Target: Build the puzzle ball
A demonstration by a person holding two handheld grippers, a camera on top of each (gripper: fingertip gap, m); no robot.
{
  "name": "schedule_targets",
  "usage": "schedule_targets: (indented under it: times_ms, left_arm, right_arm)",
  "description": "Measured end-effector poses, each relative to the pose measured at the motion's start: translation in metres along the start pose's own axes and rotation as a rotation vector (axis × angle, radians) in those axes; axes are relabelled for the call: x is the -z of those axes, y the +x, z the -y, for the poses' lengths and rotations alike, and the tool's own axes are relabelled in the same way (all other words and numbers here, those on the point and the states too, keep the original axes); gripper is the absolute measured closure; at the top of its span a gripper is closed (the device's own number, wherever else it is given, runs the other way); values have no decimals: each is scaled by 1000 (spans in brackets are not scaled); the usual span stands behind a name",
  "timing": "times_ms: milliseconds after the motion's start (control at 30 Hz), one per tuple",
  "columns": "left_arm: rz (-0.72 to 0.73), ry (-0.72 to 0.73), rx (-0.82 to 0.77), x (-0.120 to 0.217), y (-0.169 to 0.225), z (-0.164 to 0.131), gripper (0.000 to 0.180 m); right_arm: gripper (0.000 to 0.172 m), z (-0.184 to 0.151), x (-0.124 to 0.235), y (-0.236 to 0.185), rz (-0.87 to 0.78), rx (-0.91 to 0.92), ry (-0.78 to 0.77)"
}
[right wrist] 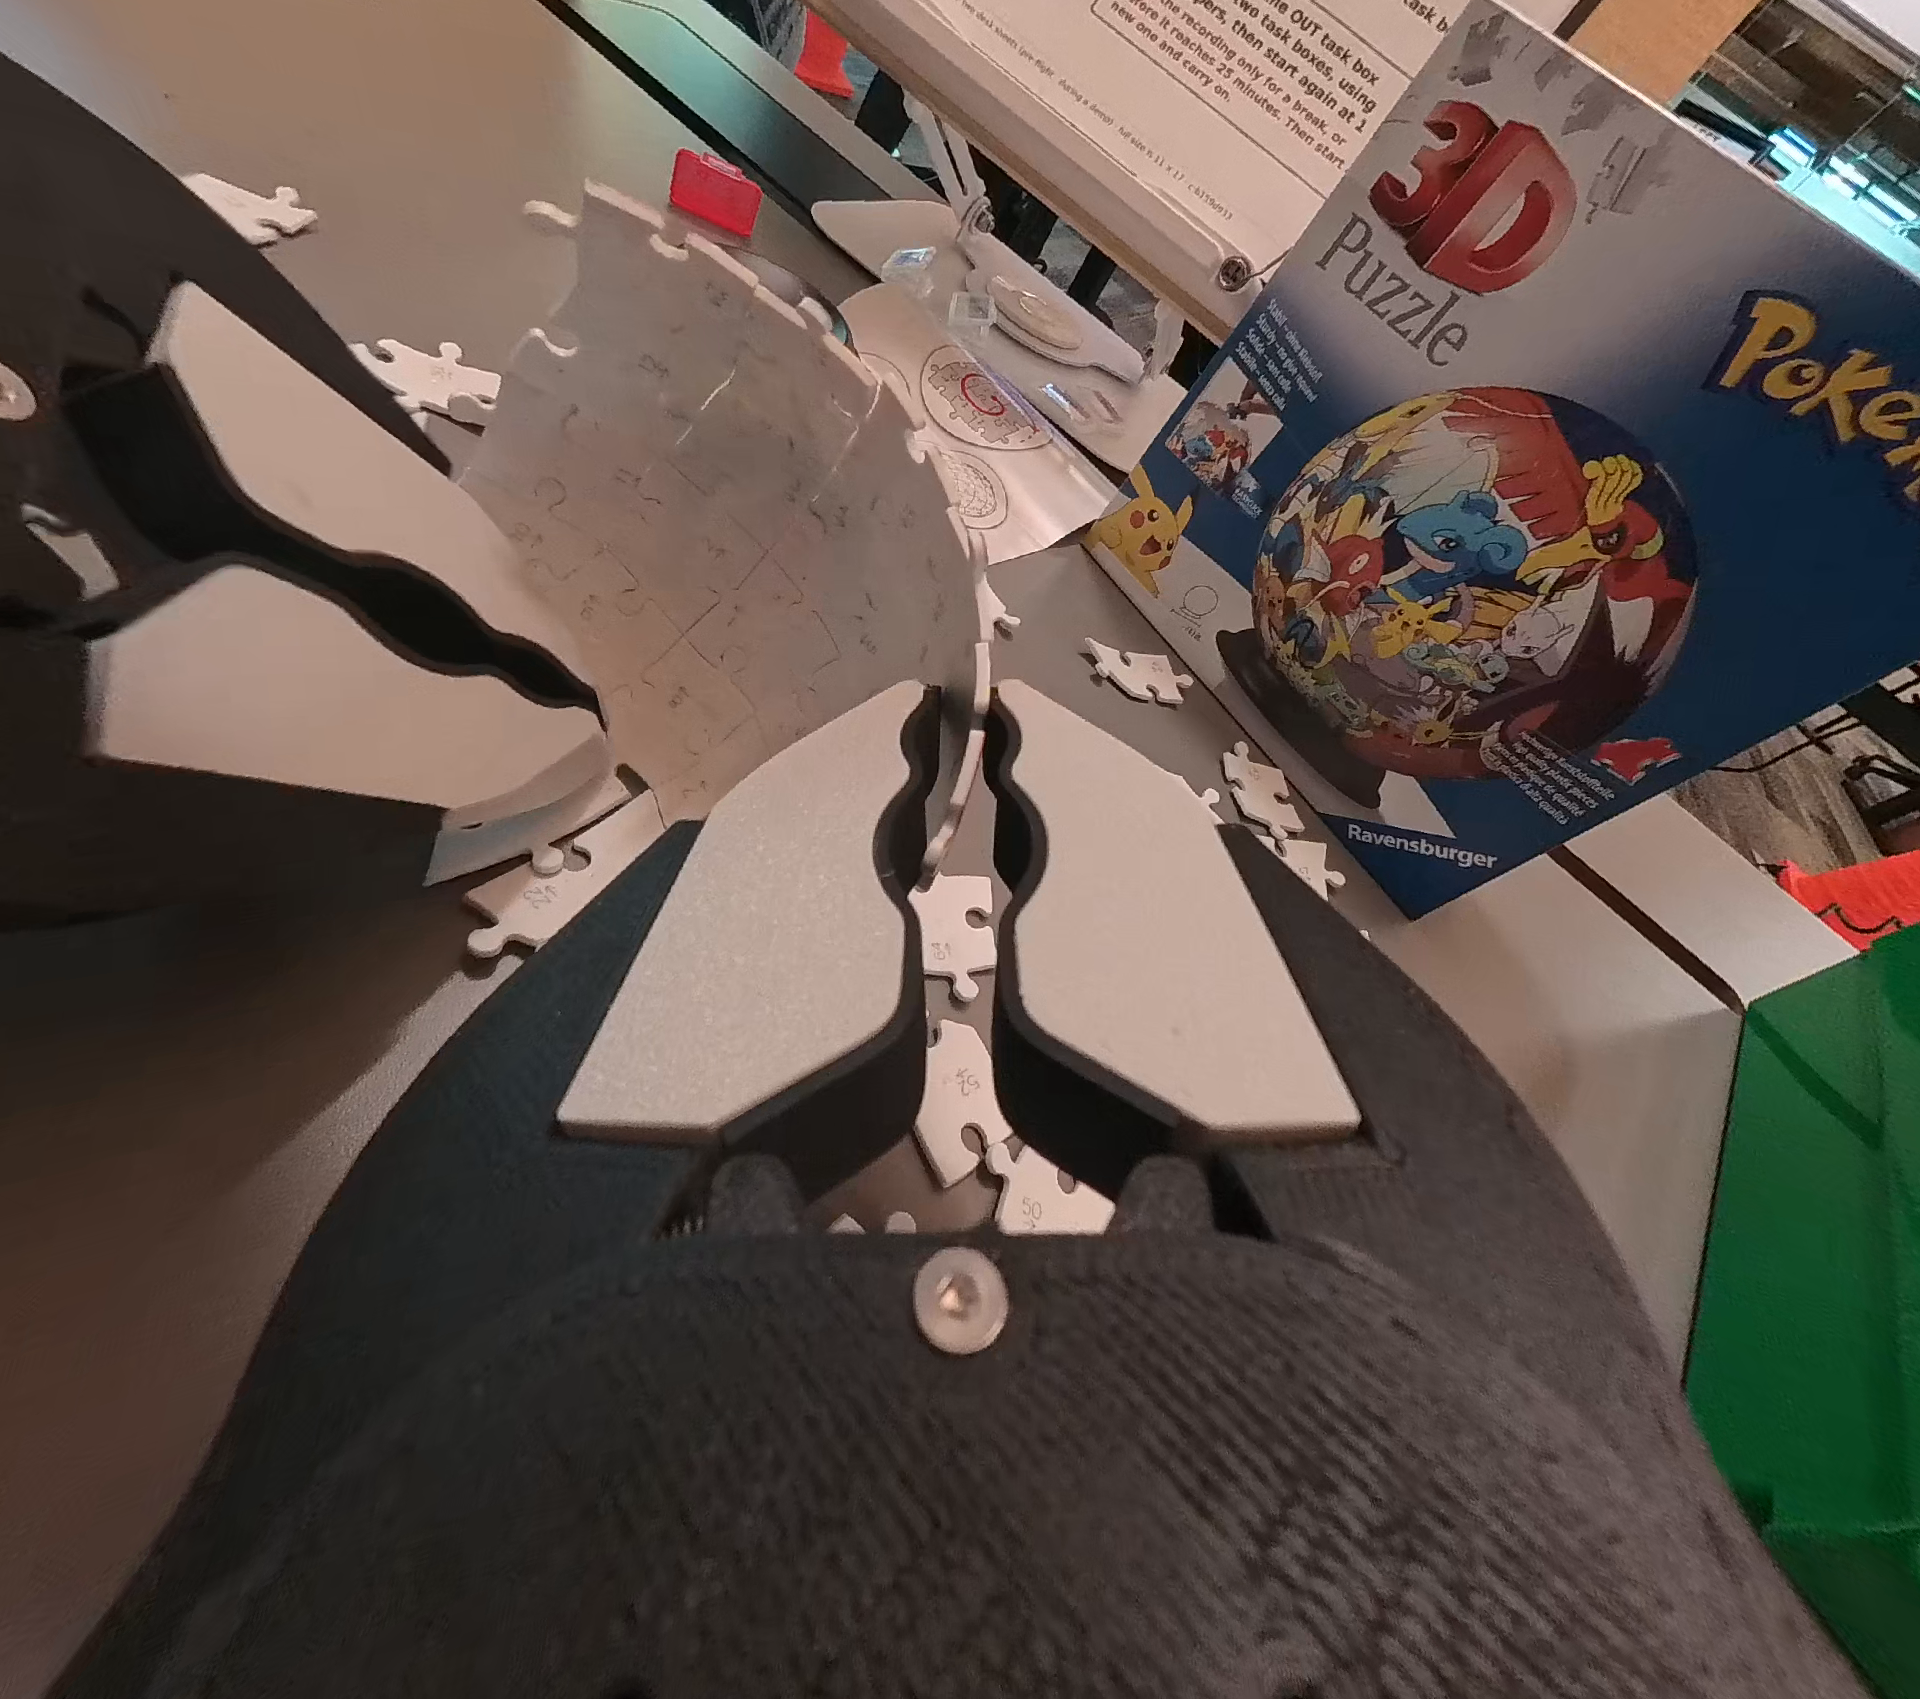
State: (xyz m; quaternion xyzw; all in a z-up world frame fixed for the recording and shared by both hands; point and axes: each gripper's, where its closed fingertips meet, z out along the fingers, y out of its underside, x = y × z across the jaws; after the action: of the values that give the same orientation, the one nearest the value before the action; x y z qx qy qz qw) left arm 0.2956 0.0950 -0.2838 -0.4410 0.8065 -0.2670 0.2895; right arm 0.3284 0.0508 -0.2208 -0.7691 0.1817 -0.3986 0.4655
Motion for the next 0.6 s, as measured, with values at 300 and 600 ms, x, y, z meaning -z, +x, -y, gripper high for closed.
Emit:
schedule_targets:
  times_ms: [300,600]
  left_arm:
    - [-55,-62,76,26,3,-22,160]
    - [-61,-60,105,17,6,-21,167]
  right_arm:
    - [165,1,0,0,2,-1,3]
    - [165,0,0,0,1,-1,2]
